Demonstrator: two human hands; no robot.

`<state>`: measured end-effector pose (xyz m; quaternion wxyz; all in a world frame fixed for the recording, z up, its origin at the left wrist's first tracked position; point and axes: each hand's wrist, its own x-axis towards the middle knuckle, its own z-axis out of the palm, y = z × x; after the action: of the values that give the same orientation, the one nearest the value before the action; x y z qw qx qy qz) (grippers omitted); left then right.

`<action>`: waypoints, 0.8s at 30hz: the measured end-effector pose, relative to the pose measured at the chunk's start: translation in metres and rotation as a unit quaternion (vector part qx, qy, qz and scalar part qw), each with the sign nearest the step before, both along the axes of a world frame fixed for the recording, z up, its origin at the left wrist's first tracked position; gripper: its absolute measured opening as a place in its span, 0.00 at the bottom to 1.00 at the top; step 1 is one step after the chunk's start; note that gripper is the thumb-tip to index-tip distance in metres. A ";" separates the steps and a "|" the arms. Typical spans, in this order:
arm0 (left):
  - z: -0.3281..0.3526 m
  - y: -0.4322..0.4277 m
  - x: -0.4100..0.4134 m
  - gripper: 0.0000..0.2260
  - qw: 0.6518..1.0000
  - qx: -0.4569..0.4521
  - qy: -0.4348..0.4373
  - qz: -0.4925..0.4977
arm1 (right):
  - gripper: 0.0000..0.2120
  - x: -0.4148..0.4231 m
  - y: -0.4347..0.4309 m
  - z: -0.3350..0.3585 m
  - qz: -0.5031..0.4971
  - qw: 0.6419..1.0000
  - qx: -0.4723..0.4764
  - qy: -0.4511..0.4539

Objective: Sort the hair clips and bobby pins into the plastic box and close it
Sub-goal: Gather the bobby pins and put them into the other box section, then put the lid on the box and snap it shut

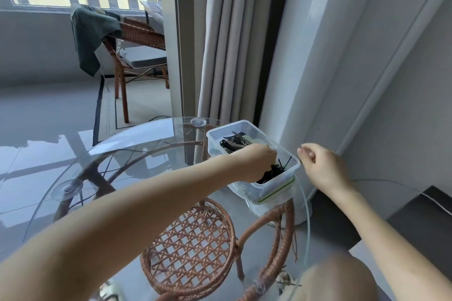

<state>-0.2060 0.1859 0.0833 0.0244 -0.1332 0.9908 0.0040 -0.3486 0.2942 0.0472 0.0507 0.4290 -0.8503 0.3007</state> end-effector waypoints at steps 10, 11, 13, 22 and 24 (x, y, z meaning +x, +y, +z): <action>0.000 -0.022 0.002 0.08 0.986 0.124 0.095 0.062 | 0.14 0.035 -0.008 -0.014 0.002 0.898 -0.018 -0.440; 0.003 -0.026 0.007 0.08 0.982 0.134 0.113 0.072 | 0.11 0.038 -0.011 -0.013 -0.010 0.893 -0.030 -0.448; 0.009 -0.035 0.020 0.08 0.972 0.150 0.153 0.092 | 0.07 0.041 -0.015 -0.010 -0.028 0.883 -0.059 -0.464; 0.023 -0.086 0.115 0.13 0.921 0.100 0.315 0.205 | 0.10 0.056 -0.021 0.027 0.081 0.910 -0.027 -0.406; 0.021 -0.091 0.137 0.16 0.928 0.072 0.294 0.218 | 0.11 0.072 -0.031 0.030 0.144 0.913 0.021 -0.382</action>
<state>-0.0688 0.0945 0.1041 -0.2604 -0.3369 0.8969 0.1196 -0.2761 0.2629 0.0769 -0.3309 0.3998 -0.7398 0.4282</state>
